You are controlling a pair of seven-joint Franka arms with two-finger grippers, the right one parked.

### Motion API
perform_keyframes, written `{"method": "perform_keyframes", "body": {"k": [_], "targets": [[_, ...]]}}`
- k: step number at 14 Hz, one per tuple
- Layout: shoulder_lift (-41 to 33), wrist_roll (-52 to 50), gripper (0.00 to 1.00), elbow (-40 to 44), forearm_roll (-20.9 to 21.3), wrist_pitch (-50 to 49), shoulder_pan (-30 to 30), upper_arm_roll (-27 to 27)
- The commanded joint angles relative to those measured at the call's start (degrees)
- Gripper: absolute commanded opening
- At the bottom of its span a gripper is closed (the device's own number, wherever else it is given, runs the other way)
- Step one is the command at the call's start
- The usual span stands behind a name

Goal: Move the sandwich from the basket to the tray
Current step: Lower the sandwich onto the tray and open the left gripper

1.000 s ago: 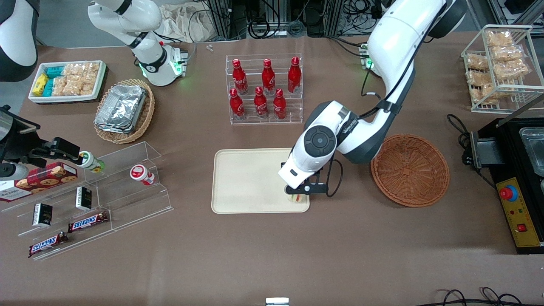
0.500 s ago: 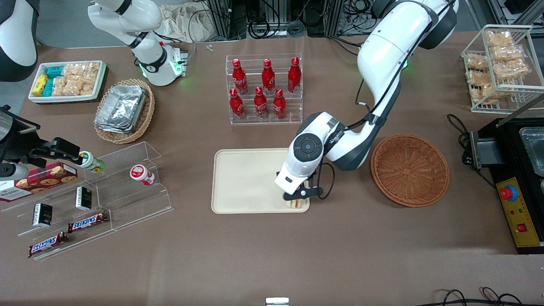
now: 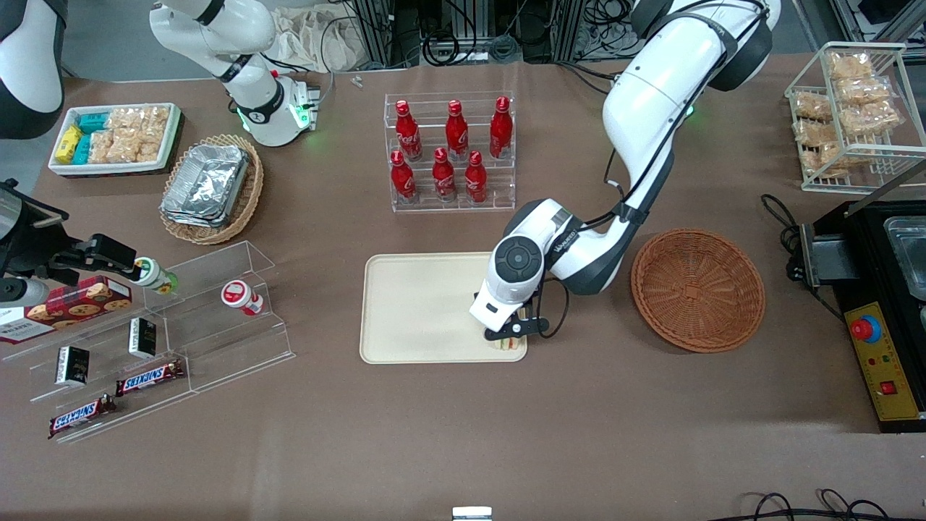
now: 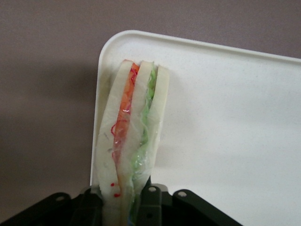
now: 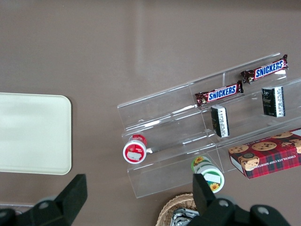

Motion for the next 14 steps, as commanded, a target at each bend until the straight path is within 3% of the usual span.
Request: {"method": "perform_keyframes", "body": {"k": [1, 5, 9, 14], "targets": [[-0.2, -1.4, 1.0, 0.0, 1.2, 1.3, -1.9, 0.4], [-4.0, -1.3, 1.0, 0.8, 1.4, 0.1, -1.7, 0.8], [-11.4, -0.5, 1.0, 1.4, 1.1, -8.0, 1.6, 0.7], [-20.9, 11.9, 1.0, 1.1, -0.3, -20.1, 6.9, 0.5]]}}
